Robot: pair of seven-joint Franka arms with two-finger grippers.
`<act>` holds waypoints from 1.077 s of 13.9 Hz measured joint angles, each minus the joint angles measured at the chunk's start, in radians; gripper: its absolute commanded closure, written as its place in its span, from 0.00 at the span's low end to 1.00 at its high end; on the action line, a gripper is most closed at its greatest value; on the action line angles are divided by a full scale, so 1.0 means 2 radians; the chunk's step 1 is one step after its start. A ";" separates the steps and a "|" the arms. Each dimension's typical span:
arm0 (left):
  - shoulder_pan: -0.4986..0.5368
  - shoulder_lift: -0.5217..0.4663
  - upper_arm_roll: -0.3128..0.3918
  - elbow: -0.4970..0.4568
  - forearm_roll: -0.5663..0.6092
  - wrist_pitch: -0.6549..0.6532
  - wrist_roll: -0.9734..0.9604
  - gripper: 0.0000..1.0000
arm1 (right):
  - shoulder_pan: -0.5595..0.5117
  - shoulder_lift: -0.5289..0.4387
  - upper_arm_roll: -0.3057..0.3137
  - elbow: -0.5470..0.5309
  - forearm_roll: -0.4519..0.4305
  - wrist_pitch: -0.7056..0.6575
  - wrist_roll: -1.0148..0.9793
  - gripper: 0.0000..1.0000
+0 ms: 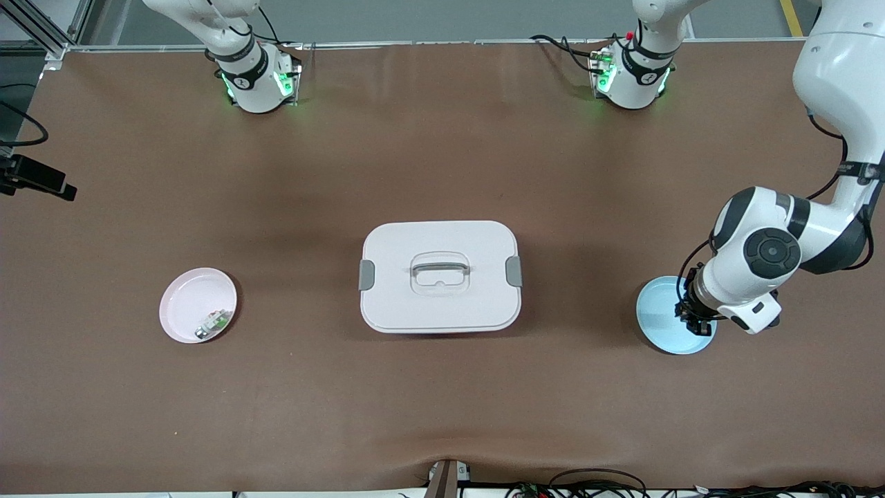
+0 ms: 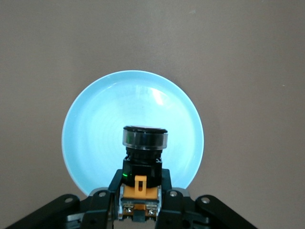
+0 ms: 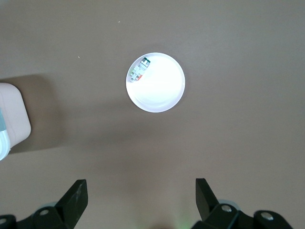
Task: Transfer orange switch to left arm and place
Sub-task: 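Lower the switch onto the blue plate with the left gripper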
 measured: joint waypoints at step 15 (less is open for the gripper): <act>0.000 0.043 0.017 0.001 0.007 0.061 -0.003 0.78 | 0.013 -0.023 0.010 0.000 -0.008 -0.002 0.014 0.00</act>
